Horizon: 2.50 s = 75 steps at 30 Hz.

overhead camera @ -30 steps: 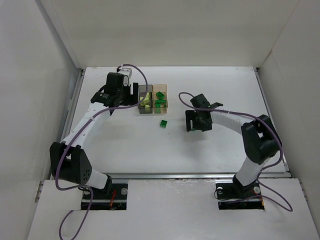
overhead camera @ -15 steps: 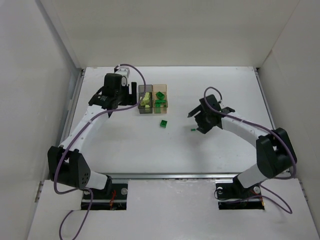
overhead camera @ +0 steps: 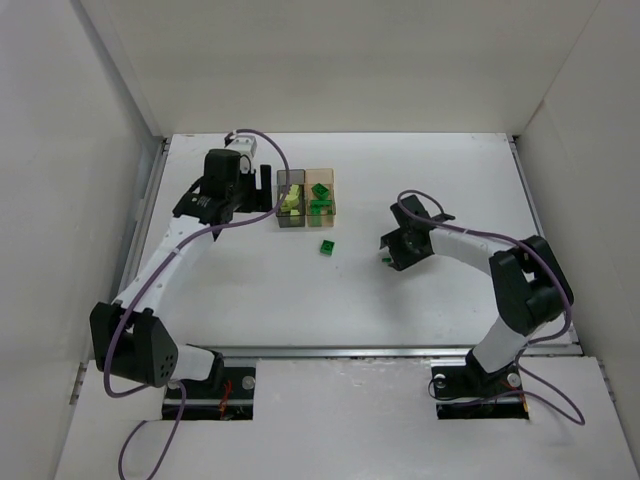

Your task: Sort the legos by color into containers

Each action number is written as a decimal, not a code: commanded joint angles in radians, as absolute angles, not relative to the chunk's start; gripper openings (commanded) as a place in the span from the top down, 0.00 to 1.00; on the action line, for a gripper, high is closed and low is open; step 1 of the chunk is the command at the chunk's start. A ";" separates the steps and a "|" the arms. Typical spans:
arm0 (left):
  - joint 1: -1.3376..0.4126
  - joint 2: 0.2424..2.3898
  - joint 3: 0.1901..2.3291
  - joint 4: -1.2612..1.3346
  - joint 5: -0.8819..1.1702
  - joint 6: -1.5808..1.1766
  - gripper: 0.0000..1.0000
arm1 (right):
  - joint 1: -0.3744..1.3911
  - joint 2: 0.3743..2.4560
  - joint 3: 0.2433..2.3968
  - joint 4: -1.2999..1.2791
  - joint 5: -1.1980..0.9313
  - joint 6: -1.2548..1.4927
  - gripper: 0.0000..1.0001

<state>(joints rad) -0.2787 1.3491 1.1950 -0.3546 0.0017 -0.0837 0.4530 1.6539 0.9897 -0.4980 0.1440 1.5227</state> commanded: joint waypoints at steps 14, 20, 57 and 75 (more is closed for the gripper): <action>-0.273 1.290 1.189 -0.321 0.000 -0.094 0.25 | 0.433 1.720 0.953 -0.514 0.103 1.571 1.00; -0.273 1.290 1.189 -0.321 0.000 -0.094 0.25 | 0.433 1.720 0.989 -0.474 0.179 1.337 1.00; -0.255 1.281 1.189 -0.311 -0.029 -0.103 0.25 | 0.669 2.002 1.786 -0.327 0.043 0.186 0.23; -0.255 1.292 1.161 -0.302 -0.020 -0.103 0.25 | 0.764 1.982 1.584 -0.540 0.207 0.647 0.18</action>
<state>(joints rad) -0.2600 1.3247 1.1812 -0.3325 -0.0269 -0.0906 0.7719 1.9388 1.5284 -0.4831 0.1604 0.5175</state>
